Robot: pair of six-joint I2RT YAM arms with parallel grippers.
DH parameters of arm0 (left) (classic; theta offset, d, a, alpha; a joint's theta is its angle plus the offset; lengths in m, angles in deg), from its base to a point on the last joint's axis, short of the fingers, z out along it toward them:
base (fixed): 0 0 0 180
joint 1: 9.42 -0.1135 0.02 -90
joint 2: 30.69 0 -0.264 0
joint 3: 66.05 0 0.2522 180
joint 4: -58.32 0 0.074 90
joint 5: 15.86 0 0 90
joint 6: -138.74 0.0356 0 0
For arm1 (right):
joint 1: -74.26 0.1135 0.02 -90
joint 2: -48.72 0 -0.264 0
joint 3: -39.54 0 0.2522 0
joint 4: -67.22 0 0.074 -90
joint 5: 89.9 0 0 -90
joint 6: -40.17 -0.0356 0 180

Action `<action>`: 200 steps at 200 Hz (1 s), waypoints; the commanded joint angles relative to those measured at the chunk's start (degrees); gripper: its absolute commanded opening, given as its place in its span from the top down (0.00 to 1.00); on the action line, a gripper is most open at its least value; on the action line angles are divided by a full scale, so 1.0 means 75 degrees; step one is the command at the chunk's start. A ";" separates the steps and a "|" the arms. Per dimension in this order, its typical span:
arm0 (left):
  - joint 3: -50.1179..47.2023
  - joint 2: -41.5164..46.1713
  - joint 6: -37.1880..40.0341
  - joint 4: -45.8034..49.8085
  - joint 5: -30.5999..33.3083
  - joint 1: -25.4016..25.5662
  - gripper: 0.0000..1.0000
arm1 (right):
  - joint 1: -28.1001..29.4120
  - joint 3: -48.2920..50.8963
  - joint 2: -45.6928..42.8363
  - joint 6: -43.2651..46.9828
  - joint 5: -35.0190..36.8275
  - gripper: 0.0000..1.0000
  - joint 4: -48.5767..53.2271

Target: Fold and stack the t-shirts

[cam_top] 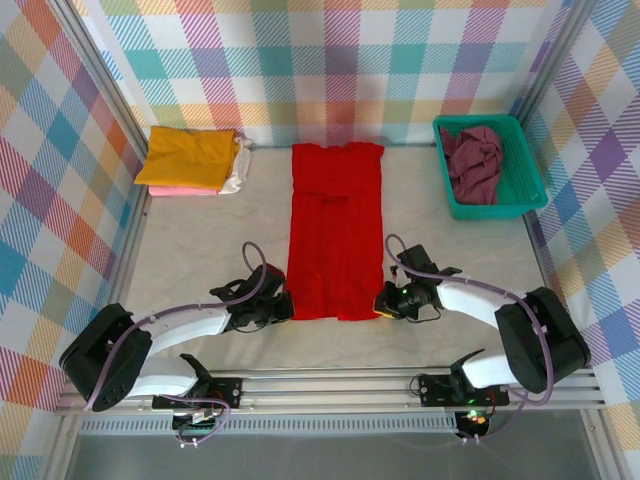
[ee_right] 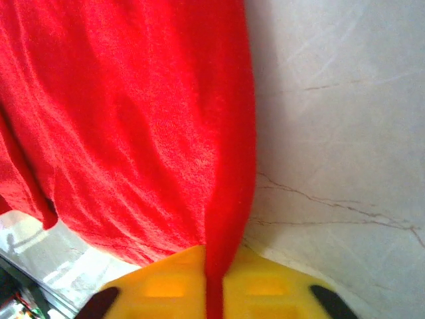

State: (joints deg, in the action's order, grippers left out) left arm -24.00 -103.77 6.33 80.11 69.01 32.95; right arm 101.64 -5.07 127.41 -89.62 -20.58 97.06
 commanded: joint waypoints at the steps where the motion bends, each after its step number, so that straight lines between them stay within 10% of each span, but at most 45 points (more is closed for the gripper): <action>1: -0.0095 0.0300 0.0040 0.0240 0.0192 0.0089 1.00 | 0.0065 -0.0209 -0.0110 0.0008 -0.0154 0.95 0.0041; 106: -0.0691 0.1364 -0.0629 0.0623 -0.0116 0.0837 1.00 | 0.0692 0.0805 -0.1289 -0.0577 -0.0568 1.00 0.0221; 200: -0.0187 0.2644 -0.0696 0.1273 0.1418 0.1339 1.00 | 0.0786 0.0314 -0.2588 -0.0972 0.0829 1.00 0.0816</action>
State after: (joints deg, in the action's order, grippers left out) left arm -29.92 -82.41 -1.15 88.18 75.50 42.96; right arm 107.52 1.69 106.56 -95.98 -18.62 102.24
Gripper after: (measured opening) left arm 0.049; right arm 0.046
